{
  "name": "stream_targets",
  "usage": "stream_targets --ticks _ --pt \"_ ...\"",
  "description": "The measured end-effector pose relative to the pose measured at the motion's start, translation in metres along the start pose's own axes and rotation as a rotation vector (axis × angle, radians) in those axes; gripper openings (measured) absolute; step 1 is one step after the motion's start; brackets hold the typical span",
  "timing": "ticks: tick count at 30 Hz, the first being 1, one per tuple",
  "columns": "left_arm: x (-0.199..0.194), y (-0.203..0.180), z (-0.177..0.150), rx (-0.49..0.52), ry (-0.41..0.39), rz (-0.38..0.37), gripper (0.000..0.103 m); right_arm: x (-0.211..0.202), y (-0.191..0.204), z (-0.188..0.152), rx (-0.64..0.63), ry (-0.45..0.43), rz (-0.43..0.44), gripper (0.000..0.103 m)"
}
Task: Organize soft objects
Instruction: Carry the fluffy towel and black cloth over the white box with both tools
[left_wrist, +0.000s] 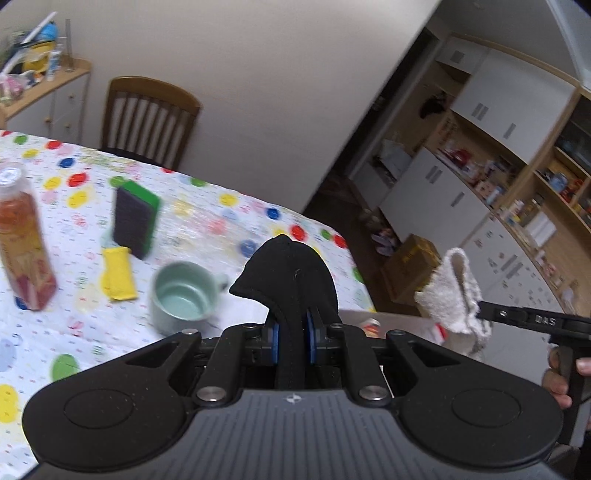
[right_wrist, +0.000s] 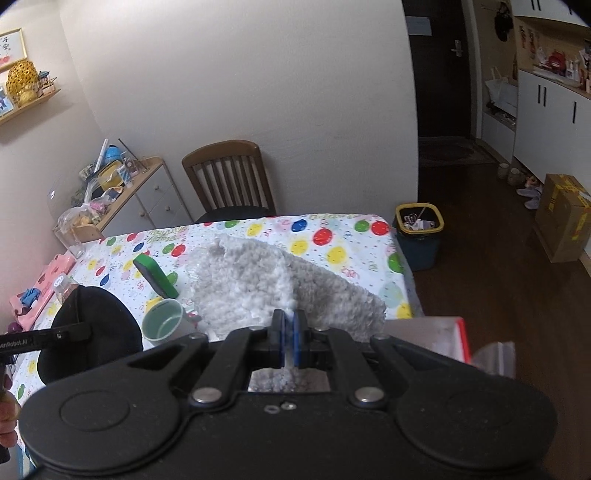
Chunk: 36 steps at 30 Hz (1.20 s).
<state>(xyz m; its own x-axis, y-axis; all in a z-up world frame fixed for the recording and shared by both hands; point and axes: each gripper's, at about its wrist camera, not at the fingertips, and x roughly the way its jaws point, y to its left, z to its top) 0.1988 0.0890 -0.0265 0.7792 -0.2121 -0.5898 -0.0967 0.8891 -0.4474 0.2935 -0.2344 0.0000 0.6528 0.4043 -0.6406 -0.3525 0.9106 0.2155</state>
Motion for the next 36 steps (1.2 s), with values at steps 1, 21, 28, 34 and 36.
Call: stream_targets --ticks 1,21,28,34,36 --pt "0.001 -0.007 -0.003 0.010 0.005 -0.013 0.014 -0.003 -0.004 -0.002 0.004 -0.001 -0.004 0.003" --pt "0.077 -0.148 -0.051 0.241 0.186 -0.200 0.014 -0.012 -0.074 -0.045 0.058 0.067 -0.076 0.003" --pt "0.122 -0.167 -0.066 0.271 0.265 -0.166 0.014 0.012 -0.086 -0.055 0.075 0.121 -0.088 0.003" --pt "0.148 -0.166 -0.073 0.269 0.302 -0.125 0.014 0.035 -0.093 -0.058 0.088 0.150 -0.102 0.003" --pt "0.156 -0.165 -0.075 0.264 0.308 -0.113 0.014 0.042 -0.095 -0.059 0.093 0.158 -0.109 0.003"
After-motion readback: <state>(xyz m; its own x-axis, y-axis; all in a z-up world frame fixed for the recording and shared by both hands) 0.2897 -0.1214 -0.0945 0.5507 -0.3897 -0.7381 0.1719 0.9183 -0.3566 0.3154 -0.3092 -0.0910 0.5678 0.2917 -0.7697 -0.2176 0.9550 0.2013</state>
